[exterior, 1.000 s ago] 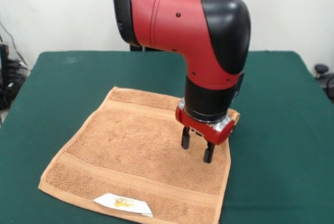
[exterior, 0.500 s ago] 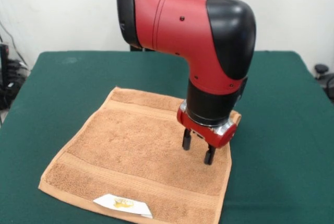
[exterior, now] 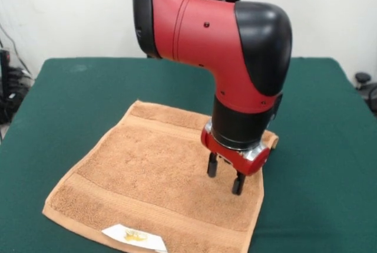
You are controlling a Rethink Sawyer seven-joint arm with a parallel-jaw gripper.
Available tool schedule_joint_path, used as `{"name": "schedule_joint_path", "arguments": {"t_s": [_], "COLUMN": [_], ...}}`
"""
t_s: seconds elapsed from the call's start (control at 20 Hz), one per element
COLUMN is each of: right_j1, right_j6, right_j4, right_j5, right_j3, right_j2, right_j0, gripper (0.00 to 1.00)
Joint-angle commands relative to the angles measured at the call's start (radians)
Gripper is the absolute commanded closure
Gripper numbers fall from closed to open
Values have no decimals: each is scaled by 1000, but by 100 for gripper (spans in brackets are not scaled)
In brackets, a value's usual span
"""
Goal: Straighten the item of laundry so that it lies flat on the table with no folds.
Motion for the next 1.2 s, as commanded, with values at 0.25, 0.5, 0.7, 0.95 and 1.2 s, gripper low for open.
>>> {"name": "schedule_joint_path", "arguments": {"t_s": [0.25, 0.5, 0.7, 0.95, 1.2], "right_j1": [326, 341, 308, 256, 271], "right_j6": [322, 317, 303, 286, 277], "right_j4": [111, 140, 161, 185, 192], "right_j5": [-200, -217, -222, -225, -263], "right_j3": [-220, -227, -171, -83, -84], "right_j2": [3, -10, 27, 74, 69], "right_j0": [87, 95, 93, 93, 97], "gripper": [0, 0, 0, 0, 0]}}
